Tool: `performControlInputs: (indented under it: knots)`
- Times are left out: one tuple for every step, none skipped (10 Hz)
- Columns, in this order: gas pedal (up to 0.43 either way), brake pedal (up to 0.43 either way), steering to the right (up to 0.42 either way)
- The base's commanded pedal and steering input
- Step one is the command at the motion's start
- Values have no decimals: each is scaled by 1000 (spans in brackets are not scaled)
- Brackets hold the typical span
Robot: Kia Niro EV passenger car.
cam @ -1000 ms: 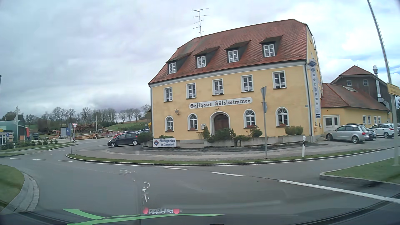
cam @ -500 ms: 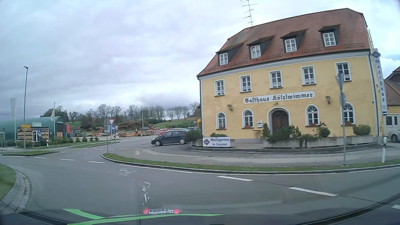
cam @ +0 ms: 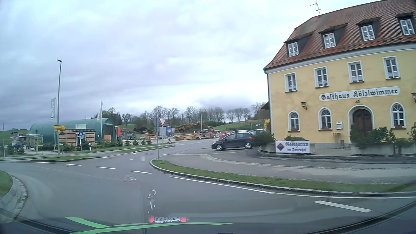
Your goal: Follow the waypoints while adhering to traffic rules and regulations
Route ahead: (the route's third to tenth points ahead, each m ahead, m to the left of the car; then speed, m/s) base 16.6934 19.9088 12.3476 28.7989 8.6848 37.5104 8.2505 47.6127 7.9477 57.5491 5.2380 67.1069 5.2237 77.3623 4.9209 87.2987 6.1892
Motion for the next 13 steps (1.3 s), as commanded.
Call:
performControlInputs:
  knots:
    - [87, 0, -307]
    - [87, 0, -309]
    - [87, 0, -312]
    - [87, 0, -315]
    - [98, 0, -319]
    - [98, 0, -323]
    - [98, 0, -326]
    - [98, 0, -327]
    - [98, 0, -327]
    - [98, 0, -328]
    - [98, 0, -327]
    - [98, 0, -327]
    - [98, 0, -327]
